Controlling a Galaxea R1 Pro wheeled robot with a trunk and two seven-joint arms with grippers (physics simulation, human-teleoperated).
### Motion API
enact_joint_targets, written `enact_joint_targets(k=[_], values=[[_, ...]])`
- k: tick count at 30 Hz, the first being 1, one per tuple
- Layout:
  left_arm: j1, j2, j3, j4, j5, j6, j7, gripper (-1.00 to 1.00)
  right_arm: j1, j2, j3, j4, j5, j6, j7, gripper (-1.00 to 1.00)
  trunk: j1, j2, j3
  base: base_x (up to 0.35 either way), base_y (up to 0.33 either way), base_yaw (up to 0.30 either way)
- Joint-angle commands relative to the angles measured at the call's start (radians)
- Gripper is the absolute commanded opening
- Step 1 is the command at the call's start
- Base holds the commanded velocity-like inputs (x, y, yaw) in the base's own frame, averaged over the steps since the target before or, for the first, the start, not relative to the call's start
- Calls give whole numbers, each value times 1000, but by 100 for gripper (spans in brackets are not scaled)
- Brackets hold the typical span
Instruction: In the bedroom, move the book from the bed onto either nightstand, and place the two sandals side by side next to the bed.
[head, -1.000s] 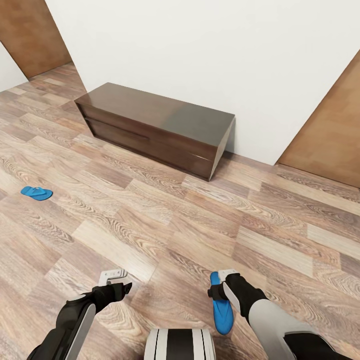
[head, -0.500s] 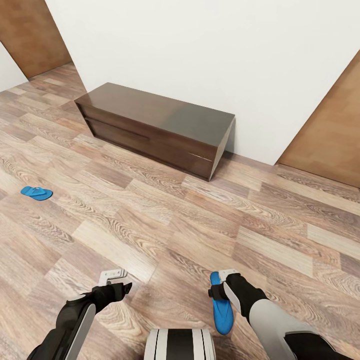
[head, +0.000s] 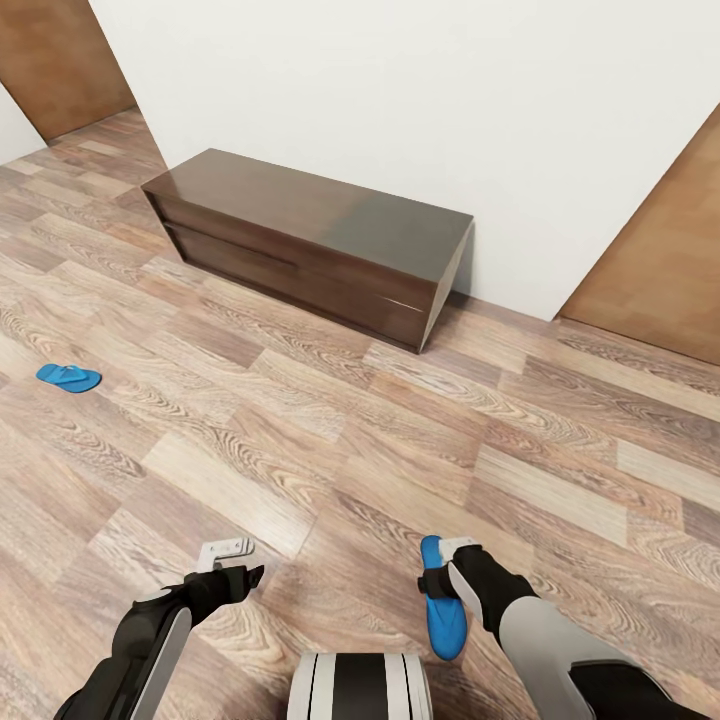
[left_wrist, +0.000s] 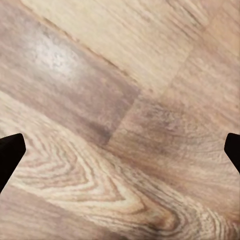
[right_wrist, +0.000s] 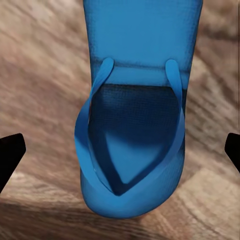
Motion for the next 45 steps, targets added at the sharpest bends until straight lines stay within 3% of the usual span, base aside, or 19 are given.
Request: enact_joint_targets(k=[1, 16, 23, 45], values=[[0, 0, 1, -1, 6, 5, 1, 100, 0, 0, 1, -2, 8, 6, 0, 100, 0, 0, -1, 0, 0, 0], [0, 0, 1, -1, 6, 4, 1, 100, -2, 0, 0, 0, 9, 6, 0, 100, 0, 0, -1, 0, 0, 0], [-1, 0, 1, -1, 6, 4, 1, 100, -2, 0, 0, -1, 9, 6, 0, 100, 3, -2, -28, 0, 0, 0], [0, 0, 1, -1, 6, 4, 1, 100, -4, 0, 0, -1, 9, 6, 0, 100, 3, -2, -28, 0, 0, 0]])
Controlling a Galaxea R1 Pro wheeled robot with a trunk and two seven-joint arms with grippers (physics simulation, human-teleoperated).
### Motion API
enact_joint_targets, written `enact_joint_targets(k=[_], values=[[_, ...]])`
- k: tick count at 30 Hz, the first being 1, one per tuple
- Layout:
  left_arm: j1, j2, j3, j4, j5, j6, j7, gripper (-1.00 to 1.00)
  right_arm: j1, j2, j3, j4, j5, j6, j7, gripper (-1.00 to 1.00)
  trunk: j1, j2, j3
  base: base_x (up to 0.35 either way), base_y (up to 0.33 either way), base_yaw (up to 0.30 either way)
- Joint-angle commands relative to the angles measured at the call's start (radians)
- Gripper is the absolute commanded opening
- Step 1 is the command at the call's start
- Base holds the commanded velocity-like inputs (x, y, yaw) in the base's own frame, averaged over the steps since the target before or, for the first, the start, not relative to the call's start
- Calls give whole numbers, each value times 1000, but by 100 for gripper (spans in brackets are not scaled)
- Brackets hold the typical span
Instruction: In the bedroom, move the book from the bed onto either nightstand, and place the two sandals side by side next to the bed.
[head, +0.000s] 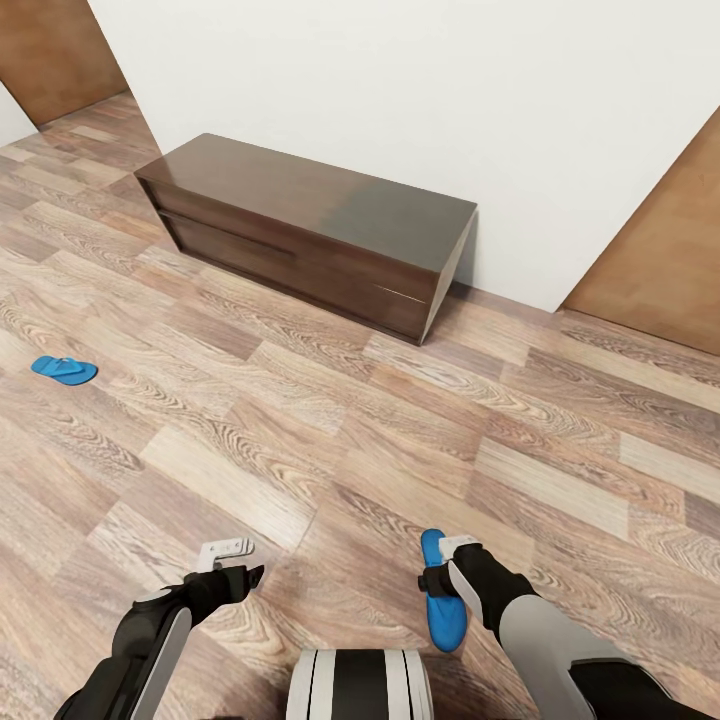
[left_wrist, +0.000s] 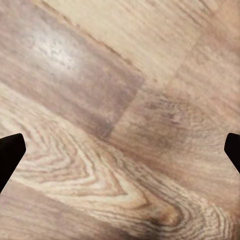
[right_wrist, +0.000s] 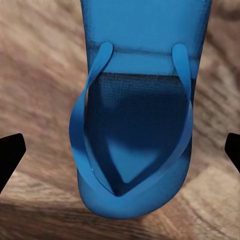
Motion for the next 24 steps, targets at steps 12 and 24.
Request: enact_joint_targets(k=[12, 24], values=[[-1, 0, 1, -1, 7, 5, 0, 100, 0, 0, 1, -2, 8, 6, 0, 100, 0, 0, -1, 0, 0, 0], [-1, 0, 1, -1, 7, 5, 1, 100, 0, -1, 1, -1, 8, 6, 0, 100, 2, -1, -20, 0, 0, 0]])
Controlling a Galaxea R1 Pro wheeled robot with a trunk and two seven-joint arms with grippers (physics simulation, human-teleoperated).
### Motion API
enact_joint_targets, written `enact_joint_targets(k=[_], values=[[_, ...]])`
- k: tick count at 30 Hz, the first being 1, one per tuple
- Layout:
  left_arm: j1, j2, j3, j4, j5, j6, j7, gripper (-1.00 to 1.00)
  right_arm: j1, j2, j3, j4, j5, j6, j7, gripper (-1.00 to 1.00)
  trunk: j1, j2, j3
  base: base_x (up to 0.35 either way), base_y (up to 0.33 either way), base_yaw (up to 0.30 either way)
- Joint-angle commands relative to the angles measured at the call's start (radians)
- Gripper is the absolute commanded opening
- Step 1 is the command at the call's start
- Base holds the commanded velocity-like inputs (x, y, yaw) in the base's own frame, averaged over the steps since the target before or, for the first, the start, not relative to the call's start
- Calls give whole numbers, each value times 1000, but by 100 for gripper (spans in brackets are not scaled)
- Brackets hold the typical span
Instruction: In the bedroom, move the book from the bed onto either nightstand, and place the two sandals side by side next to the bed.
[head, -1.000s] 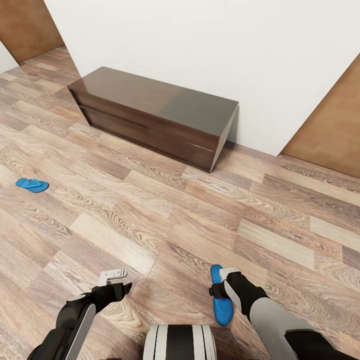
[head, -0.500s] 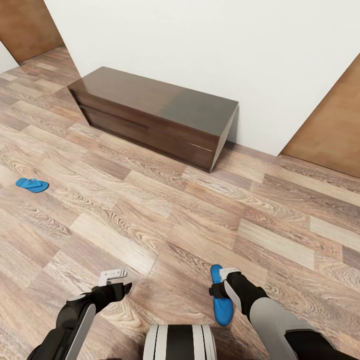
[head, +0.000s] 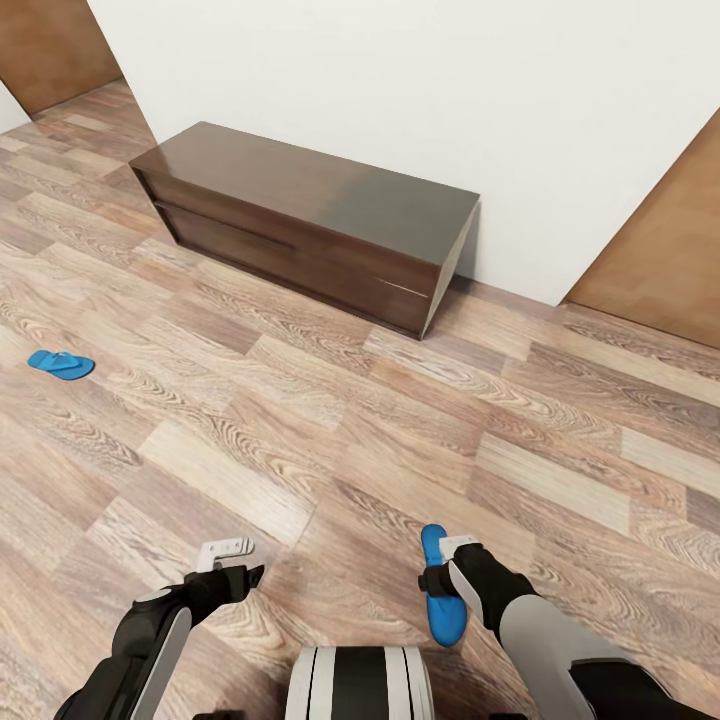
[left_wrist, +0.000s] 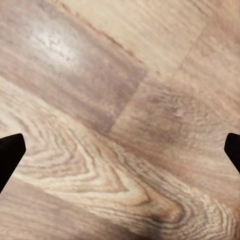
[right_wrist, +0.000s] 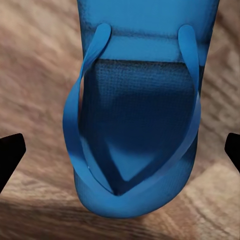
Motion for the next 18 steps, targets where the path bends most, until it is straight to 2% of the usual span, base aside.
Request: enact_joint_targets(k=[1, 18], values=[[0, 0, 1, -2, 6, 5, 1, 100, 0, 0, 1, -2, 8, 6, 0, 100, 0, 0, -1, 0, 0, 0], [9, 1, 1, -39, 6, 7, -3, 100, 0, 0, 0, -2, 9, 6, 0, 100, 0, 0, -1, 0, 0, 0]])
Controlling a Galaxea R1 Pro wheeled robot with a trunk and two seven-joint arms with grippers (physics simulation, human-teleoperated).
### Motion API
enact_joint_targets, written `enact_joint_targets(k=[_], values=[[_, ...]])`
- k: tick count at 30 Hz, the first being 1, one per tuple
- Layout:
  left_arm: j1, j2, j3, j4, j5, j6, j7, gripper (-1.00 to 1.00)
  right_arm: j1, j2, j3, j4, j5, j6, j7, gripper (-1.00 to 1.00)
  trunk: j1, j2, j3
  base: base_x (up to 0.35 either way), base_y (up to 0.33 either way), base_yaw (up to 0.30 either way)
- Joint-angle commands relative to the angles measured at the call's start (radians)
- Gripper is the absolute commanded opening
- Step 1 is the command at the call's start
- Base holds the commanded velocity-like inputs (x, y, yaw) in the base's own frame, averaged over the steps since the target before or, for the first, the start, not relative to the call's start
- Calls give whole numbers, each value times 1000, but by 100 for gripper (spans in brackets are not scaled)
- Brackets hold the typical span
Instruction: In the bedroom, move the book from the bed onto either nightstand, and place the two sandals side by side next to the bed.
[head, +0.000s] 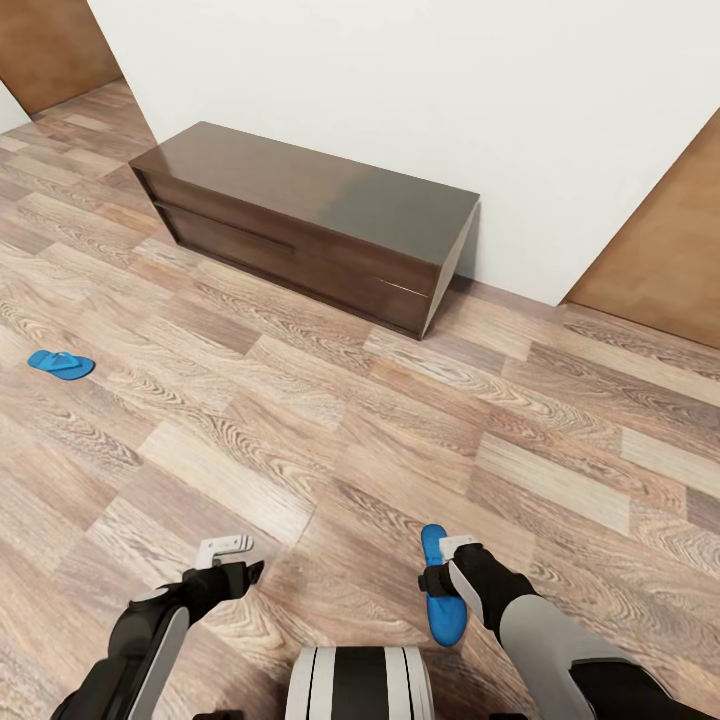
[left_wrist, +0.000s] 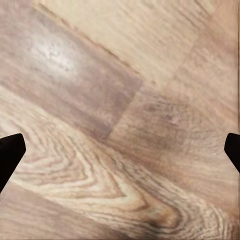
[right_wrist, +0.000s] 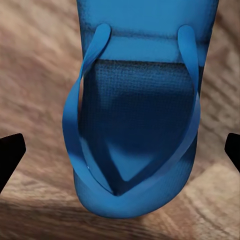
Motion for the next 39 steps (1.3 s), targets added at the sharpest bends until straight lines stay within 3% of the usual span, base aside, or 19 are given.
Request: enact_joint_targets(k=[1, 18, 39], values=[[7, 0, 1, -12, 5, 5, 0, 100, 0, 0, 1, -2, 8, 6, 0, 100, 0, 0, -1, 0, 0, 0], [101, 2, 3, -131, 5, 13, -1, 100, -2, -1, 0, -2, 9, 6, 0, 100, 0, 0, -1, 0, 0, 0], [165, 2, 8, -161, 7, 14, -3, 100, -9, -1, 0, 1, 9, 6, 0, 100, 0, 0, -1, 0, 0, 0]])
